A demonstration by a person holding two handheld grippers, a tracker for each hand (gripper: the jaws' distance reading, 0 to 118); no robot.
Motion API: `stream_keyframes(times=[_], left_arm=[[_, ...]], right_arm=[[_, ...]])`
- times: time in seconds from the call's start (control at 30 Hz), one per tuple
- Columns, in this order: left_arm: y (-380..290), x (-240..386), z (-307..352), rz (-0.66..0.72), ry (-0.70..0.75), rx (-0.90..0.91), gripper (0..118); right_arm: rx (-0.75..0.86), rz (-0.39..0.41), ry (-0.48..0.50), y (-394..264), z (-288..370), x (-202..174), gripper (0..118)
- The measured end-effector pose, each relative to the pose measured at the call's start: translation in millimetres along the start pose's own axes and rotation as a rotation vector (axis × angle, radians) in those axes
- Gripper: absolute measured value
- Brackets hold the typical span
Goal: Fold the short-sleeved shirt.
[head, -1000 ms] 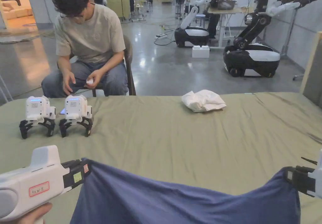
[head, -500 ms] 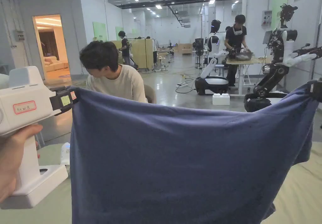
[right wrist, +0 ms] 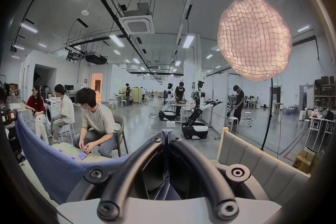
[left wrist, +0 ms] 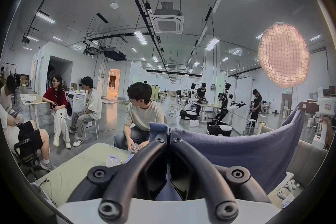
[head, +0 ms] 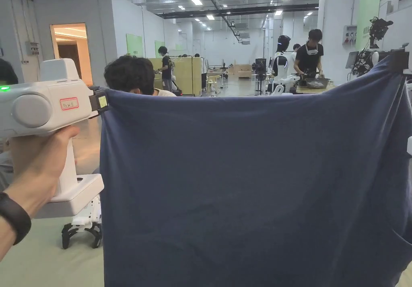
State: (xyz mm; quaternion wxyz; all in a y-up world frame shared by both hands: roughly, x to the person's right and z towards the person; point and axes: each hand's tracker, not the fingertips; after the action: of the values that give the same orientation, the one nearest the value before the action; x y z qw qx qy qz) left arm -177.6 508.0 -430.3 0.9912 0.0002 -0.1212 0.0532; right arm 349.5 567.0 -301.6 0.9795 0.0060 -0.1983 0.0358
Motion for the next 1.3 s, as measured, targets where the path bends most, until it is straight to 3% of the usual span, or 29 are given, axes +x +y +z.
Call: stream_keyframes(times=[0.27, 0.4, 0.5, 0.83, 0.93, 1.03, 1.13, 1.17, 1.23, 1.3], left_arm=[[-3, 12, -54, -0.034, 0.03, -0.007, 0], [-3, 12, -76, -0.006, 0.038, -0.017, 0], [-9, 18, -85, -0.043, 0.035, -0.023, 0], [-128, 21, -90, 0.01, 0.017, -0.227, 0], [-166, 12, -73, 0.112, 0.009, -0.266, 0], [-195, 6, -48, 0.11, -0.01, -0.319, 0], [-217, -2, -4, 0.174, -0.11, -0.336, 0], [-224, -5, 15, 0.172, -0.129, -0.345, 0], [-242, -16, 46, 0.151, -0.133, -0.346, 0], [-260, -22, 86, 0.127, -0.139, -0.355, 0]], right_arm=[[0.047, -0.028, -0.059, 13, -49, -10, 0], [0.046, 0.008, -0.053, 20, -68, -14, 0], [0.054, -0.018, -0.048, 17, -74, -12, 0], [-0.168, -0.013, -0.011, -107, -83, -15, 0], [-0.217, -0.029, 0.032, -148, -66, -12, 0], [-0.234, -0.044, 0.059, -176, -32, -7, 0], [-0.248, -0.086, 0.117, -202, 9, 7, 0], [-0.264, -0.065, 0.149, -211, 29, 12, 0], [-0.276, -0.068, 0.123, -229, 67, 21, 0], [-0.303, -0.121, 0.142, -250, 109, 34, 0]])
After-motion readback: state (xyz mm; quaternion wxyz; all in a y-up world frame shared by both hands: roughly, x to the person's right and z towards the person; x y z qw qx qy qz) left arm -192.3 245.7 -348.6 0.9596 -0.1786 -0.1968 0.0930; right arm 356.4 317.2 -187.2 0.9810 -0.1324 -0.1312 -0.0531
